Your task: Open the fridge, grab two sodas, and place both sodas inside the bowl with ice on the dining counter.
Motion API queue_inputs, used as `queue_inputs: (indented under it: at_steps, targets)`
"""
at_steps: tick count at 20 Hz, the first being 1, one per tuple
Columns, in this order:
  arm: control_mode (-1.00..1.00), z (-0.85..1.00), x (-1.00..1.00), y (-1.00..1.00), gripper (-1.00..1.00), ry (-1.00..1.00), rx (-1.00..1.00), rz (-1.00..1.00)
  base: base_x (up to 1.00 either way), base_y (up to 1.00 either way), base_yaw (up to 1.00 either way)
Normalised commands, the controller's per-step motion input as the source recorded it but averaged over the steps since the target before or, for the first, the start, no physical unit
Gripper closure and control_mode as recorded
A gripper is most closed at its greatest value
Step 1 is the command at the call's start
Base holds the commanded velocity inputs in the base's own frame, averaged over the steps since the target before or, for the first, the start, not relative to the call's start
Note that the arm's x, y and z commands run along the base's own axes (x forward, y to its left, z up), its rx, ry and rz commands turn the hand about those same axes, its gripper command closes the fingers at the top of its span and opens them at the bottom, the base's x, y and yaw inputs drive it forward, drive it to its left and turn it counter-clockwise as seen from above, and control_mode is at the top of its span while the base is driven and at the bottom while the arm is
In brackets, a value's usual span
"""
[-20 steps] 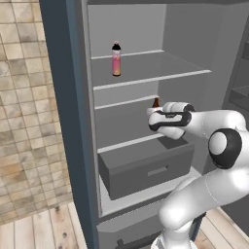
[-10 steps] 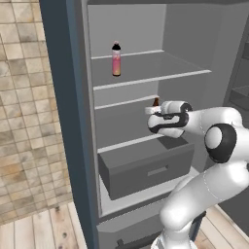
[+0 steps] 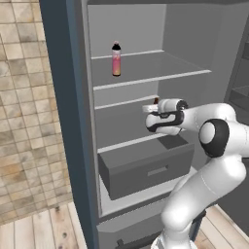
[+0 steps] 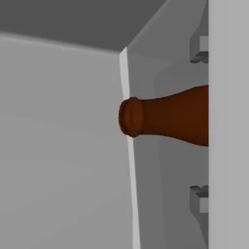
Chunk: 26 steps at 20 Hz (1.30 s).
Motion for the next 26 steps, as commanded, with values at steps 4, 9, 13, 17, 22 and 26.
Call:
queue_inputs:
  at_steps: [4, 9, 13, 17, 22, 26]
  targets:
    - [-1.0, 0.0, 0.04, 0.0, -1.0, 0.0, 0.0, 0.0, 0.0, 0.0, 0.0]
    - [-1.0, -0.07, 0.02, 0.0, -1.0, 0.0, 0.0, 0.0, 0.0, 0.0, 0.0]
    - [-1.0, -0.07, 0.03, 0.0, 1.0, 0.0, 0.0, 0.0, 0.0, 0.0, 0.0]
    - [-1.0, -0.03, 0.08, 0.0, 1.0, 0.0, 0.0, 0.0, 0.0, 0.0, 0.0]
    - [-1.0, -0.02, 0.06, 0.0, 1.0, 0.0, 0.0, 0.0, 0.0, 0.0, 0.0]
    - [-1.0, 0.0, 0.0, 0.0, 1.0, 0.0, 0.0, 0.0, 0.0, 0.0, 0.0]
